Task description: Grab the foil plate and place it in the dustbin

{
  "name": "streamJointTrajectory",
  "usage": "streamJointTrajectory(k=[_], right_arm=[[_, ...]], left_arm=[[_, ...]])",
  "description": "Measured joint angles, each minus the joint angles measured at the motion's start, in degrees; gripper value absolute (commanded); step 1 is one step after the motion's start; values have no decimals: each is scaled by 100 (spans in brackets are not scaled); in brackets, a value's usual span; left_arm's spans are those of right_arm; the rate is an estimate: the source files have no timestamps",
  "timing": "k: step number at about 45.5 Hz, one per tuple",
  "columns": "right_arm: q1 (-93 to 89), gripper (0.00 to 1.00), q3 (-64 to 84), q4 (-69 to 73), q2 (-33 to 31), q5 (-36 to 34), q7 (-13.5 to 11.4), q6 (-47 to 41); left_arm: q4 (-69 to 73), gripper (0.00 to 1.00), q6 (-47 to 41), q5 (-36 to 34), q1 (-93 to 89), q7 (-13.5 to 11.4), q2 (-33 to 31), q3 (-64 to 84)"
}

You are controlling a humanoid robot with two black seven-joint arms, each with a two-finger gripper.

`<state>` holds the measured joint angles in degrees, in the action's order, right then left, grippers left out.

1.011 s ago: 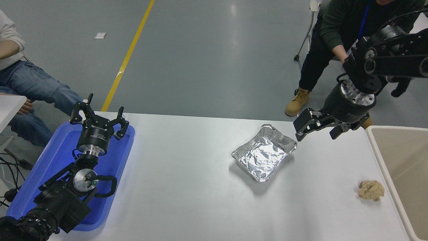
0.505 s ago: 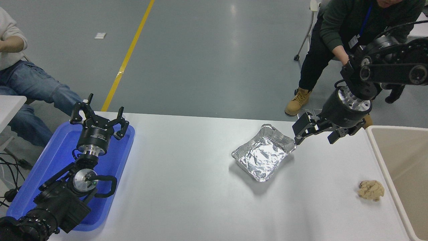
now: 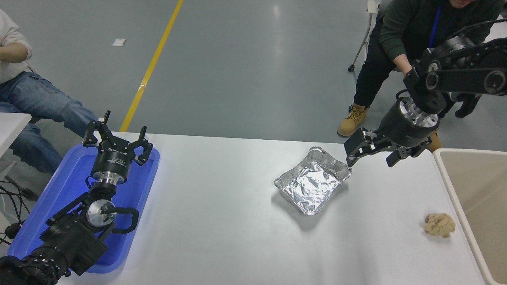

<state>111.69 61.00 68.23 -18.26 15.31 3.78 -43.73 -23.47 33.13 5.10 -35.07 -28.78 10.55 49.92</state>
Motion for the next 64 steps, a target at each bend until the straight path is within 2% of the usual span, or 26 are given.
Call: streamJointTrajectory(k=[11, 34, 48, 64], right_arm=[[-472, 100, -2, -58, 214, -324, 0, 937], [-1866, 100, -8, -468, 379, -2077, -15, 3329], [-2702, 100, -168, -665, 383, -2387, -10, 4257], [-3531, 100, -593, -925, 594, -2405, -5, 4862]], left_arm=[[0, 100, 0, 0, 0, -3, 0, 0], [0, 100, 0, 0, 0, -3, 0, 0], [0, 100, 0, 0, 0, -3, -1, 0], [0, 100, 0, 0, 0, -3, 0, 0]])
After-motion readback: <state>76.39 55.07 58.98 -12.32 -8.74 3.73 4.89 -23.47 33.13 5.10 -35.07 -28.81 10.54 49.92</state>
